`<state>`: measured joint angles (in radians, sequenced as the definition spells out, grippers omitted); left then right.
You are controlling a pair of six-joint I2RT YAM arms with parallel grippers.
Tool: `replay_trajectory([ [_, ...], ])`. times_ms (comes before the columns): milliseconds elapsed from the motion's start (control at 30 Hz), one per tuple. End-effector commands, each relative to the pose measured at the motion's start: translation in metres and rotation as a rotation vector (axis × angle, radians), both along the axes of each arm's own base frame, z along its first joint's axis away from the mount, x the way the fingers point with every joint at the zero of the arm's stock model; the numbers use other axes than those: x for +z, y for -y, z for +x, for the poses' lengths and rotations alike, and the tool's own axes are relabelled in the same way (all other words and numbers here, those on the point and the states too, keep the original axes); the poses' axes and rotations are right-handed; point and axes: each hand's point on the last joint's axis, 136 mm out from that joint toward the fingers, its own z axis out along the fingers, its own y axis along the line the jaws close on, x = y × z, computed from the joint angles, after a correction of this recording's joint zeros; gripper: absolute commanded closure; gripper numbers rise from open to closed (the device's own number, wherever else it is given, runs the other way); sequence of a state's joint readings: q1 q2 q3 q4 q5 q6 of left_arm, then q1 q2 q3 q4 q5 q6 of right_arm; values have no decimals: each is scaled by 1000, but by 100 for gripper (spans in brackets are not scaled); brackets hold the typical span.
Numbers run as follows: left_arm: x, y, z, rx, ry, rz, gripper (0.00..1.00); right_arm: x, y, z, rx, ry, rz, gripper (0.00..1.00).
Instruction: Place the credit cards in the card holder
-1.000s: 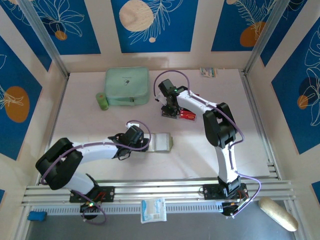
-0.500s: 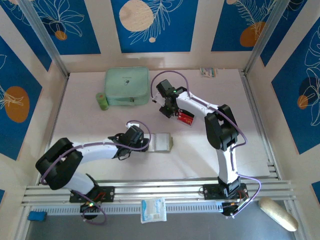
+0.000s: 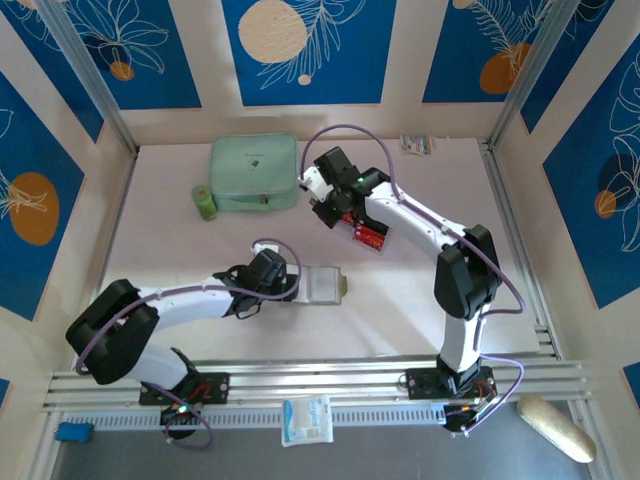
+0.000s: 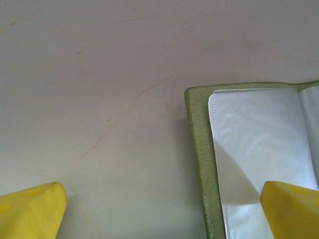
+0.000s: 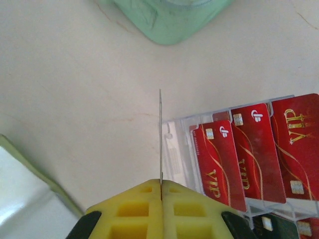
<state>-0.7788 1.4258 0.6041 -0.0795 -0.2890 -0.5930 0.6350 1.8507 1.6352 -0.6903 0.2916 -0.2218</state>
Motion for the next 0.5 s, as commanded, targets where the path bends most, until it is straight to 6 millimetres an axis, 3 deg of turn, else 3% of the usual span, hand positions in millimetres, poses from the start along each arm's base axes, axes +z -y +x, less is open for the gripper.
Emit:
replay_trajectory([
  [0,5,-3,4,9,-3,28,0,4,-10,-21,-77,-120,174,100],
  [133,-1,-12,1,36,-26,73,0,3,-17,-44,-151,-239,359,100],
  [467,-5,-19,-3,48,-46,101,0,-25,-17,-90,-296,-440,646,100],
])
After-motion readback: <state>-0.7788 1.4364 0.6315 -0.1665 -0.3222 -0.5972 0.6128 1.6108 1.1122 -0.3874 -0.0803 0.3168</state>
